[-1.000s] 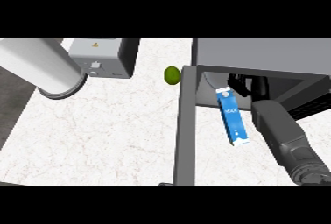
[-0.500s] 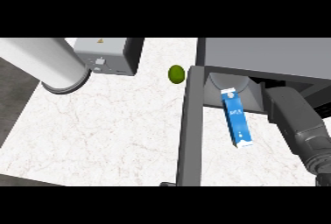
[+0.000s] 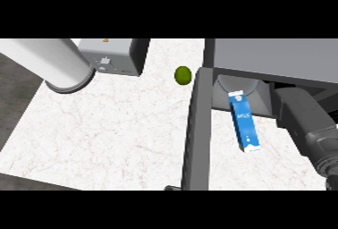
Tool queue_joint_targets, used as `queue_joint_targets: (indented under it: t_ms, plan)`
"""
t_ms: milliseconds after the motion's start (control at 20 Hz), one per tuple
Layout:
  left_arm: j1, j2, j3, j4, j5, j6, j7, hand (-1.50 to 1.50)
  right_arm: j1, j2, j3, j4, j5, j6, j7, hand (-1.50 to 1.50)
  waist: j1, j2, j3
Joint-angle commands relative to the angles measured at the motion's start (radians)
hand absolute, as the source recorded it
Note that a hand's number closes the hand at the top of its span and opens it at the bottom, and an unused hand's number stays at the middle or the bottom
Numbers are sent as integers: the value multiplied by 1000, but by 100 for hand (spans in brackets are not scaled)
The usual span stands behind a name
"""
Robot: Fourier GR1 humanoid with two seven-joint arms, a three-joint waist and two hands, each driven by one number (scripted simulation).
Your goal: Pick up the milk, place it into the microwave and close the microwave
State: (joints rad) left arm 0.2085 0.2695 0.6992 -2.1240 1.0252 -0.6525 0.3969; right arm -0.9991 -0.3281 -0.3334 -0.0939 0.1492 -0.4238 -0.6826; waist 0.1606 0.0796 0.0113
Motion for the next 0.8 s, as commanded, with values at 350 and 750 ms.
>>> queue_joint_targets:
  t_ms: [350, 750]
  plan:
    - [-41, 25, -5, 27, -59, -24, -3, -150, -49, -100, 26, 6, 21, 23, 8, 150, 12, 23, -3]
    - [-46, 32, -2, 45, -75, -25, 1, -150, -81, -63, 1, -5, -16, 36, -9, -150, 34, 16, 0]
